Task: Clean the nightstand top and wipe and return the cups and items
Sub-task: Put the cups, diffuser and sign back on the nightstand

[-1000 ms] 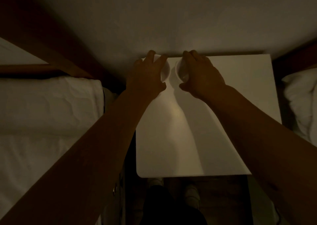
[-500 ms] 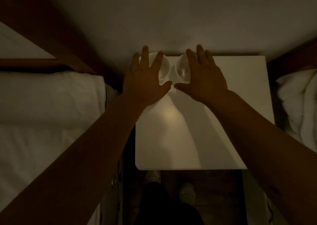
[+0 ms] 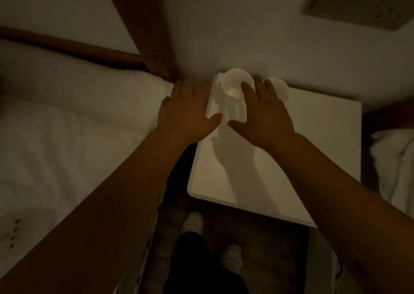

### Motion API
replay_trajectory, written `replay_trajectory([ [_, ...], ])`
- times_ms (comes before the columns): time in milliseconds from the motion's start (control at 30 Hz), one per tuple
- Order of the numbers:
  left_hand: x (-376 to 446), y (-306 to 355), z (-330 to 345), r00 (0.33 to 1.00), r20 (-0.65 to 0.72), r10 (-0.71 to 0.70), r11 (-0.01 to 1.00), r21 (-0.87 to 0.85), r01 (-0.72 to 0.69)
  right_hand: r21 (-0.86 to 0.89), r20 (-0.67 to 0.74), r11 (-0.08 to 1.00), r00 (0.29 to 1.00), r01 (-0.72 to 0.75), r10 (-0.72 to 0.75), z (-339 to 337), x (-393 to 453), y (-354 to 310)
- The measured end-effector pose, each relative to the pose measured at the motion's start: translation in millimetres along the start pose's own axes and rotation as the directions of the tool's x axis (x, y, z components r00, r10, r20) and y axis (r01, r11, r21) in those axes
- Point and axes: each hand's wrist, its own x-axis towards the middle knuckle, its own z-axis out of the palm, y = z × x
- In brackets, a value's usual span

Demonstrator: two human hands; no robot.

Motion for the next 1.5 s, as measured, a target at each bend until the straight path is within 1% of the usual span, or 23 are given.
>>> replay_trajectory([
  [100,-30.3,-17.7,-10.6,0.994,0.012,-0.108,0.994,-0.011,0.108,-0.009,0.057,0.997,0.995,0.082,-0.082,0.0,-7.5,-29.7],
  [200,-64.9,-45.4,-23.4,0.985,-0.034,-0.172,0.985,-0.021,0.171,0.026,0.092,0.985,0.981,0.172,-0.173,3.5,-13.7,-68.4],
  [300,-107.0,-78.3,-31.7,0.956,-0.073,-0.285,0.958,-0.061,0.281,0.066,0.123,0.963,0.956,0.261,-0.267,12.2,-19.7,-113.3],
  [333,-115.8,-80.8,-31.0,0.950,-0.054,-0.308,0.949,-0.079,0.304,0.073,0.139,0.960,0.950,0.272,-0.279,14.6,-22.0,-119.3],
  [433,-159.4,-107.9,-30.5,0.911,-0.026,-0.411,0.907,-0.114,0.405,0.072,0.218,0.929,0.903,0.362,-0.369,29.3,-32.0,-163.1],
  [600,-233.7,-150.3,-17.9,0.833,-0.063,-0.549,0.831,-0.150,0.536,0.082,0.343,0.868,0.804,0.489,-0.485,56.0,-55.4,-237.9],
  [667,-261.1,-166.6,-9.7,0.794,-0.065,-0.604,0.792,-0.159,0.590,0.080,0.379,0.840,0.763,0.536,-0.523,67.5,-65.0,-266.1],
  [800,-319.7,-203.8,10.9,0.698,-0.015,-0.716,0.686,-0.203,0.699,0.063,0.438,0.785,0.689,0.617,-0.577,95.1,-87.9,-322.9],
  [967,-384.5,-239.5,30.0,0.610,-0.025,-0.792,0.595,-0.251,0.763,0.064,0.479,0.717,0.609,0.694,-0.632,125.3,-115.1,-387.9],
  [1067,-416.3,-251.0,41.5,0.567,0.006,-0.824,0.540,-0.295,0.788,0.049,0.495,0.672,0.566,0.739,-0.659,140.1,-127.2,-424.8],
  [1167,-444.7,-265.8,49.9,0.499,0.022,-0.866,0.463,-0.341,0.818,-0.013,0.459,0.604,0.542,0.797,-0.705,152.6,-135.3,-461.7],
  [1233,-459.4,-276.9,52.5,0.435,0.019,-0.900,0.399,-0.361,0.843,-0.067,0.414,0.552,0.527,0.831,-0.742,157.9,-137.2,-483.5],
  [1300,-468.7,-287.5,53.4,0.366,0.004,-0.931,0.339,-0.366,0.867,-0.086,0.409,0.530,0.514,0.844,-0.754,160.7,-136.8,-498.5],
  [1400,-474.1,-302.9,56.5,0.234,0.005,-0.972,0.202,-0.486,0.850,-0.095,0.452,0.518,0.501,0.850,-0.739,166.2,-134.2,-511.7],
  [1433,-472.8,-307.5,58.4,0.210,-0.016,-0.978,0.185,-0.543,0.819,-0.101,0.462,0.508,0.493,0.855,-0.737,167.7,-132.8,-513.9],
  [1467,-470.6,-311.5,59.6,0.202,-0.038,-0.979,0.185,-0.598,0.780,-0.106,0.470,0.497,0.484,0.861,-0.738,169.6,-130.7,-515.3],
  [1500,-467.6,-315.7,60.4,0.209,-0.050,-0.977,0.190,-0.657,0.730,-0.114,0.476,0.483,0.475,0.868,-0.740,171.9,-128.2,-516.4],
])
